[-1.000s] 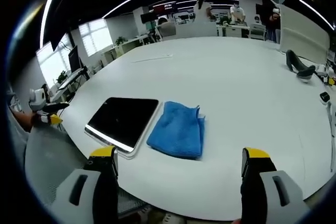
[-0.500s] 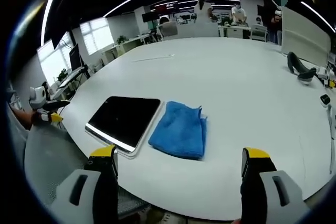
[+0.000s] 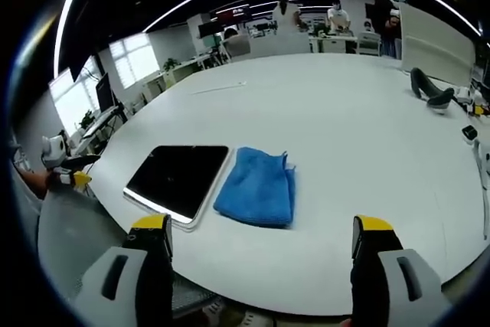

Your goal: Wipe the mirror surface with the cleaning cloth until all visible marks leave the cleaned area.

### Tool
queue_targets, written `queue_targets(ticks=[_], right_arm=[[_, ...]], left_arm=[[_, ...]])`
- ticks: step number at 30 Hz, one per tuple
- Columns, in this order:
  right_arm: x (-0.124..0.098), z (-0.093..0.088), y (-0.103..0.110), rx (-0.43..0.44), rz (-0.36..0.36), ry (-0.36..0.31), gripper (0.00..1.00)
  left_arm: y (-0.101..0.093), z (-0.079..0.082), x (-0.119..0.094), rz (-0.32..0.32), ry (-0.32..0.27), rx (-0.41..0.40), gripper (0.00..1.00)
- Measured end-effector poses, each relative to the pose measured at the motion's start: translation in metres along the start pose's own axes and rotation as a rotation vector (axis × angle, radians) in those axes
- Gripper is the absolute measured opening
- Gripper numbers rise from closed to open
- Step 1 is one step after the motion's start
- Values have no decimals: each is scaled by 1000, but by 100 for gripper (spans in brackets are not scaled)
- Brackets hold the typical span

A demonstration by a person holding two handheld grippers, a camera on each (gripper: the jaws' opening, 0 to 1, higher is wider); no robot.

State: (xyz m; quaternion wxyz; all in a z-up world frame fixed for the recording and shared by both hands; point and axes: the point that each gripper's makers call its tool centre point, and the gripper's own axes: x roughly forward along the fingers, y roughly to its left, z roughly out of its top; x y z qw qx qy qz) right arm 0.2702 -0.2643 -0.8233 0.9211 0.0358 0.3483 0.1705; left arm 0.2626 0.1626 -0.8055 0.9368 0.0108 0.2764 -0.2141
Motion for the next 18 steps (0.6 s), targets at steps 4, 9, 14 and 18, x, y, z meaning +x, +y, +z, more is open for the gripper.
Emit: queue_targets(ticks=[4,9,14,18], right_arm=[[0,-1,0,1,0,0,97],[0,1,0,-1,-3,-5,97],[-1,3,1,2,-3,-8,96],[-4,8,3,11,-4,-4,97]], left_arm=[[0,0,0,0,-1,-3,99],[0,-1,0,1,3,1,99],[-1,-1,0,1,4,-1,98],[-1,-1,0,1,5,-1,98]])
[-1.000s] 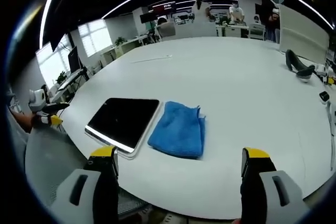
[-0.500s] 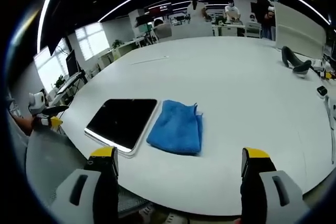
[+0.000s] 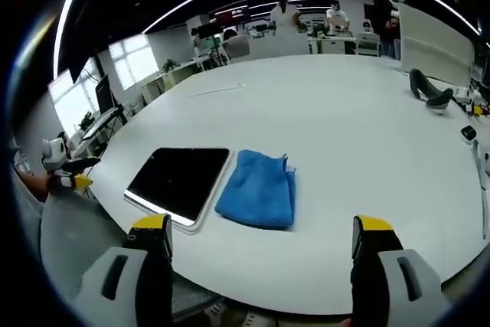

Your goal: Wipe the mirror surface with the cleaning cloth until all visible marks leave the cleaned area.

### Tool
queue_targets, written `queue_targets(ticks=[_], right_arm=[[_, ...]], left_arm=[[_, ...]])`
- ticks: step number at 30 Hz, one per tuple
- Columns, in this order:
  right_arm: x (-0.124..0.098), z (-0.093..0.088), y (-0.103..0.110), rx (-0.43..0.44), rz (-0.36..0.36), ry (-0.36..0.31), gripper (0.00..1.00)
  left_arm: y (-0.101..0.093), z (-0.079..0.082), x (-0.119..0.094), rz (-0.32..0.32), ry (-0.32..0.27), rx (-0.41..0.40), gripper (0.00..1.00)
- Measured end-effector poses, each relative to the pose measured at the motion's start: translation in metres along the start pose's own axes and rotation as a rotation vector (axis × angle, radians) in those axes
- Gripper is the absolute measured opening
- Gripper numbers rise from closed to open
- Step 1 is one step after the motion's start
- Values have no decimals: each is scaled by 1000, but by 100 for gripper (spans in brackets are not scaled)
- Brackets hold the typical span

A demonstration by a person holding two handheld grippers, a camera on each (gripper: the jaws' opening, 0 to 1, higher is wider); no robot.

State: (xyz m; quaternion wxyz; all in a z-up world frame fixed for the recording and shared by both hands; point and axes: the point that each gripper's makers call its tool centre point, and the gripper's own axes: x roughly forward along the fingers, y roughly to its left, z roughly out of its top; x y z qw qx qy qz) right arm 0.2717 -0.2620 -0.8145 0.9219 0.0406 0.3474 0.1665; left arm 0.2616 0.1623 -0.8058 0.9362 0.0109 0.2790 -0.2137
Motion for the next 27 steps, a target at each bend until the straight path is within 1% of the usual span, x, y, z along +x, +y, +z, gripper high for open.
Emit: queue_targets(ticks=[3,5,6,7,8,9,10,13,14,17,19,22,24,27], right_arm=[[-5,17,2,-1,-23,10,95],[-6,28,6,-1,-23,21,94],[-7,32,5,-3,-35,35,93],[-8,38,5,-11,-48,46,92],[-10,38,3,-14,-70,77,89],[-10,41,2,-12,-79,89,87],[-9,48,3,-2,-76,87,87],[-8,58,7,17,-78,126,86],[-9,56,9,6,-86,185,85],[-7,61,11,1,-97,252,84],[-4,71,14,6,-87,243,84],[-1,79,20,6,-84,255,83],[3,82,21,1,-79,258,83],[9,81,24,-5,-78,268,83]], left_arm=[[0,0,0,2,1,2,98],[2,0,0,10,2,4,97],[4,-2,-1,24,11,13,96],[3,-1,-1,21,10,10,95],[3,-1,-1,16,5,6,96],[2,0,0,13,3,5,97],[2,-1,0,14,4,7,96],[2,0,0,12,0,6,96],[2,0,0,12,-1,7,96],[2,1,0,9,-4,7,95],[2,0,0,10,-3,4,95],[3,-4,-1,14,13,-31,97],[4,-7,-2,22,28,-40,97],[2,-6,-2,10,28,-32,98]])
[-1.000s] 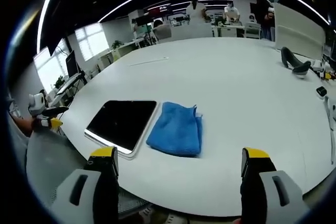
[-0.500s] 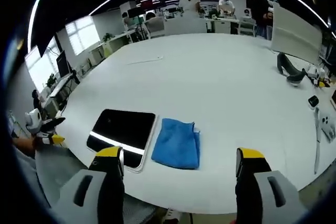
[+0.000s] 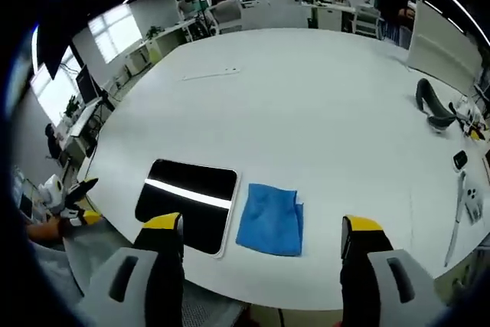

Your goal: Wipe the mirror surface with the cleaning cloth until all visible marks leave the cleaned area.

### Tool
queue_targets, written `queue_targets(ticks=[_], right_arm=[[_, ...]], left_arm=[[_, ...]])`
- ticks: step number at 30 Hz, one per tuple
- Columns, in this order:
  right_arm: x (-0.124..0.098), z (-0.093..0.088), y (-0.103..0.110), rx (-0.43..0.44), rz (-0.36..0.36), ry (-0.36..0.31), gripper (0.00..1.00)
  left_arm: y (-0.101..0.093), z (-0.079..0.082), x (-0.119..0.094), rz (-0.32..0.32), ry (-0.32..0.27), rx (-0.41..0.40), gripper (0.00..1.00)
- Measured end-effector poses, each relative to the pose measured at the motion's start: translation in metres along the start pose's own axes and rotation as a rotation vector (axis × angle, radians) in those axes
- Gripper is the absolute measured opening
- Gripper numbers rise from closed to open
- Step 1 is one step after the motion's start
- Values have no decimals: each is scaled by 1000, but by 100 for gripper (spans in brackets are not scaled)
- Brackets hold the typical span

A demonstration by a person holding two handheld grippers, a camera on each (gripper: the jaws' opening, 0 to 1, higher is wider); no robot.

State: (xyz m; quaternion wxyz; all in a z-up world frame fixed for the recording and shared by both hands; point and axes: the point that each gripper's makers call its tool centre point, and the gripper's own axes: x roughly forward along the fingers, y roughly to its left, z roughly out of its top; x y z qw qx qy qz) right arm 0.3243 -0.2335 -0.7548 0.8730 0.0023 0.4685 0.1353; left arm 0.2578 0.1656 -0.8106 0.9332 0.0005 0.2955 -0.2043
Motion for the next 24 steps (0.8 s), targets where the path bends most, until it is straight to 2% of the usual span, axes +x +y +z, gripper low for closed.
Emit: queue_targets(ticks=[7,12,18,24], right_arm=[[10,-5,0,-20,0,43,78],[26,-12,-2,-11,1,71,72],[45,-27,-5,51,-6,96,60],[66,-35,-8,64,-3,93,45]], left_arm=[[-1,1,1,-7,-8,15,97],[-2,3,1,-13,-20,26,97],[-1,6,1,-9,-40,27,96],[0,6,1,-3,-39,26,95]])
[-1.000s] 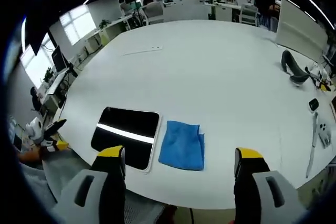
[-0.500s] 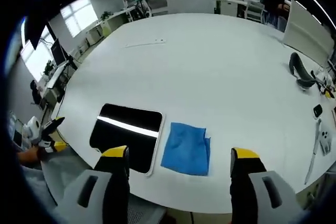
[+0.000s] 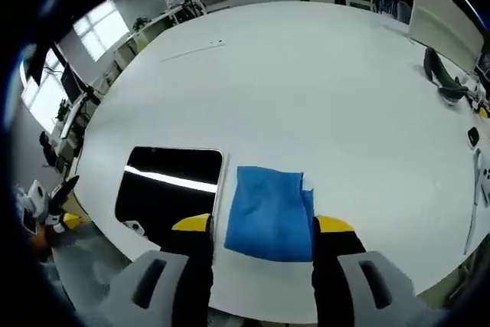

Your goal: Wipe the mirror surface with the cleaning cloth until all visible marks leave the cleaned area.

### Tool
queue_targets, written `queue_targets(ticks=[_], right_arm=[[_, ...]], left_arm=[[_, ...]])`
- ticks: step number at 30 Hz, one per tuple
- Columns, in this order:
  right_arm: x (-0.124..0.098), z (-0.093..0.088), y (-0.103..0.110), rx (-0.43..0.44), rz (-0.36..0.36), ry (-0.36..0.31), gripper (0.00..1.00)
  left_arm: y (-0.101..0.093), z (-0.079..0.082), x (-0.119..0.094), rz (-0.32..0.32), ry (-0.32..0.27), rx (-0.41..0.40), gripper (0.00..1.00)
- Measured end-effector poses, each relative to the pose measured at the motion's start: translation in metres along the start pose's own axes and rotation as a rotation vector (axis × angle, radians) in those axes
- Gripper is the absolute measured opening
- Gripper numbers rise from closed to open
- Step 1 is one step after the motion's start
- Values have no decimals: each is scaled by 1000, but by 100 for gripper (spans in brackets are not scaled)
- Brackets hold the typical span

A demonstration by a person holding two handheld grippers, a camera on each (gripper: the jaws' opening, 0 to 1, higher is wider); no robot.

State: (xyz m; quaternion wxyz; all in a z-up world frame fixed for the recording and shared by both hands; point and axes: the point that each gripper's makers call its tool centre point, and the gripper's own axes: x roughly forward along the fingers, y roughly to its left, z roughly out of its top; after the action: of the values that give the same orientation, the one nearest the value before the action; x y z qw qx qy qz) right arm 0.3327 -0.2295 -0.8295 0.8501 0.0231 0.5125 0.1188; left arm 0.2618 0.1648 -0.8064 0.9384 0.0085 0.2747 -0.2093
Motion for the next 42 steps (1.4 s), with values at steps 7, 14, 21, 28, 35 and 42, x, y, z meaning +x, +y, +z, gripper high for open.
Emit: queue_targets(ticks=[7,14,21,28,35,42], right_arm=[[18,-3,-3,15,10,-18,36],[29,-7,-8,9,-4,-19,35],[27,-6,-13,19,-2,-53,34],[35,-12,-15,-6,-15,-21,32],[40,-15,-15,-72,-89,-6,35],[41,-16,-20,-77,-119,-1,20]], left_arm=[[2,-1,0,14,10,2,94],[3,-2,0,15,18,7,93],[1,-2,0,9,23,16,92],[1,-3,0,4,27,17,91],[2,-4,1,7,30,16,91],[2,-4,1,7,30,17,90]])
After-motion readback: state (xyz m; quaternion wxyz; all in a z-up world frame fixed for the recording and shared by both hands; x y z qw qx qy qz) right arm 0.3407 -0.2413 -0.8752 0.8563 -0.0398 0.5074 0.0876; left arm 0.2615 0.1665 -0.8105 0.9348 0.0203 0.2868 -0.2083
